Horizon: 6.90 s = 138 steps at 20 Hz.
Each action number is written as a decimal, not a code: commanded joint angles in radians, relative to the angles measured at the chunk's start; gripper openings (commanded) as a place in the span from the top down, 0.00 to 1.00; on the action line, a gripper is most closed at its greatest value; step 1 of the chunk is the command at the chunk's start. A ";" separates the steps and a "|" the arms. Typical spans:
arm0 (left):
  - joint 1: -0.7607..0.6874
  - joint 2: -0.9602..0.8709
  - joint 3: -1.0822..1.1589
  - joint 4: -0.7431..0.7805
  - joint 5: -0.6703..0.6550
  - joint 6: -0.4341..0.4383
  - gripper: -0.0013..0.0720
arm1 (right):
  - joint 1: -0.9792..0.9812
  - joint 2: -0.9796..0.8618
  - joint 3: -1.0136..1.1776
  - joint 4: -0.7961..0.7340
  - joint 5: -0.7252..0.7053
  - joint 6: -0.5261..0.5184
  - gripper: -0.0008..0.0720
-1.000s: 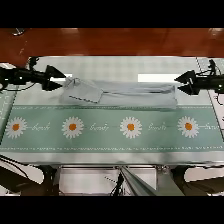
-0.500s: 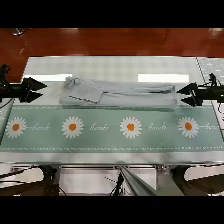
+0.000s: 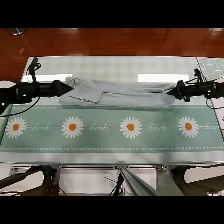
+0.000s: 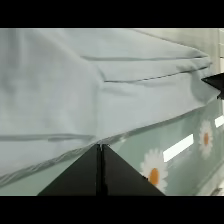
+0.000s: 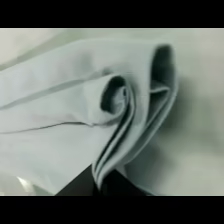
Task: Fold the shirts.
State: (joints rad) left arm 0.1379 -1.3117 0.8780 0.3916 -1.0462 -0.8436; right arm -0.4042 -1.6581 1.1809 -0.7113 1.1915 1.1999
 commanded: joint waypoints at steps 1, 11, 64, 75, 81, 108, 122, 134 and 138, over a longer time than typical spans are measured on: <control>-0.144 -0.018 0.000 -0.142 0.064 0.073 0.96 | -0.005 0.173 -0.014 -0.124 0.084 -0.012 0.95; -0.800 -0.424 0.556 0.475 0.343 -0.618 0.96 | -0.003 1.041 -0.375 -0.174 0.163 0.151 0.95; 0.105 0.663 -0.201 0.292 0.029 -0.335 0.96 | 0.778 -0.085 0.516 0.027 -0.014 0.310 0.14; 0.063 0.663 -0.238 0.288 0.074 -0.335 0.96 | 0.459 0.947 -0.522 -0.505 -0.219 0.721 0.14; -0.036 0.612 -0.274 0.288 0.105 -0.335 0.96 | 0.606 0.745 -0.782 0.015 -0.497 0.467 0.14; -0.103 0.538 -0.274 0.289 0.104 -0.335 0.95 | 0.597 0.248 0.908 -0.509 0.270 0.483 0.95; -0.103 0.538 -0.322 0.288 0.076 -0.338 0.95 | 0.119 0.291 0.838 -0.554 0.502 0.532 0.95; -0.103 0.539 -0.336 0.228 0.060 -0.338 0.95 | -0.520 0.775 0.056 -0.808 0.404 0.559 0.95; -0.124 0.539 -0.336 0.228 0.068 -0.338 0.95 | -0.686 0.972 -0.176 -0.949 0.424 0.570 0.95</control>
State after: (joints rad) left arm 0.0273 -0.7731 0.5419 0.6243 -0.9844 -1.1820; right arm -0.9730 -0.8165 1.1660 -1.5517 1.6051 1.7603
